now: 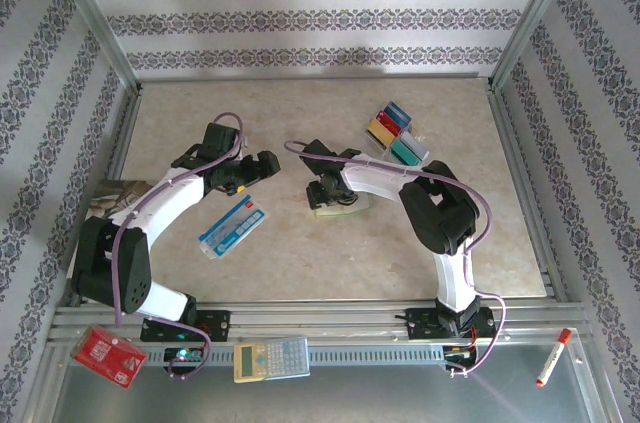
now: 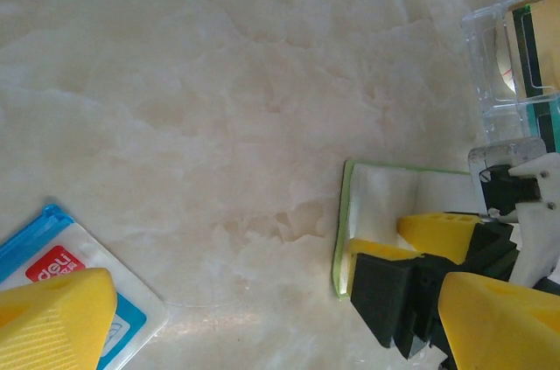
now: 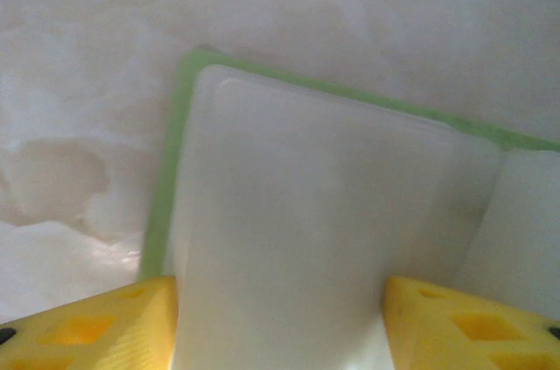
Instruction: Take the credit cards out of the card holder
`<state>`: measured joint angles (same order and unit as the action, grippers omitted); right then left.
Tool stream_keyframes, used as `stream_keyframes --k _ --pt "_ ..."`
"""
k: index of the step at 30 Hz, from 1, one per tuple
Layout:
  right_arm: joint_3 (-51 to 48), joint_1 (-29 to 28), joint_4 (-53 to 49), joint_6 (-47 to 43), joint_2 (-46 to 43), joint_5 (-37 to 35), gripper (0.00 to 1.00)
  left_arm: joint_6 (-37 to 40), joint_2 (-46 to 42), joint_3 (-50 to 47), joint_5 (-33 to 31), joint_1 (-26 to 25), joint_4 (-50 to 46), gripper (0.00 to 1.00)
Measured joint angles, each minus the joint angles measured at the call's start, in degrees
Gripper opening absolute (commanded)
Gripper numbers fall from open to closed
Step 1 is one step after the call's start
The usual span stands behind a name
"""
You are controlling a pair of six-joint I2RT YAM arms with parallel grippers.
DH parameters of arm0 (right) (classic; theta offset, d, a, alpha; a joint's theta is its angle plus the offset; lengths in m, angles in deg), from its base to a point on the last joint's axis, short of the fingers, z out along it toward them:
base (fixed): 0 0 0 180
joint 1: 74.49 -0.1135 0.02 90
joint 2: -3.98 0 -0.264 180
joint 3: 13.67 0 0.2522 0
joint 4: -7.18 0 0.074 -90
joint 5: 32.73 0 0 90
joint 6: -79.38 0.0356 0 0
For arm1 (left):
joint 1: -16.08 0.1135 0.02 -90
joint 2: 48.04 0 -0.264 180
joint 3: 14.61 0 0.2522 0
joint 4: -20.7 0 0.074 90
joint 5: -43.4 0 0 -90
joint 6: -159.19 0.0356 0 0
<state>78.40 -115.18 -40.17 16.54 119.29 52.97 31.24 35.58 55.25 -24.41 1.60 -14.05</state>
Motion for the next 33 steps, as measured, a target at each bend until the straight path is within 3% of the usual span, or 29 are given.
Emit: stream_keyframes --k 4,10,15,24,30,33 --pt "0.00 0.46 -0.11 0.04 0.07 -0.57 0.54 -0.02 0.00 0.00 0.04 0.00 0.00 0.97" --pt "-0.07 0.72 -0.46 -0.15 0.15 -1.70 0.36 -0.20 0.02 0.00 0.24 0.00 0.00 1.00" --pt "-1.44 1.99 0.52 -0.33 -0.79 -0.39 0.29 -0.20 0.02 0.00 0.24 0.00 0.00 1.00" --pt "-2.80 2.34 2.36 -0.22 -5.38 2.19 0.63 -0.09 -1.44 0.00 -2.97 0.04 -0.24 1.00" --pt "-5.88 3.19 8.24 -0.59 -23.12 -0.90 0.76 1.79 -8.24 0.07 -10.75 0.90 -1.86 1.00" --pt "-8.76 5.35 13.18 -2.82 -33.07 -5.05 0.92 3.58 -11.96 0.07 -15.61 1.22 -2.27 1.00"
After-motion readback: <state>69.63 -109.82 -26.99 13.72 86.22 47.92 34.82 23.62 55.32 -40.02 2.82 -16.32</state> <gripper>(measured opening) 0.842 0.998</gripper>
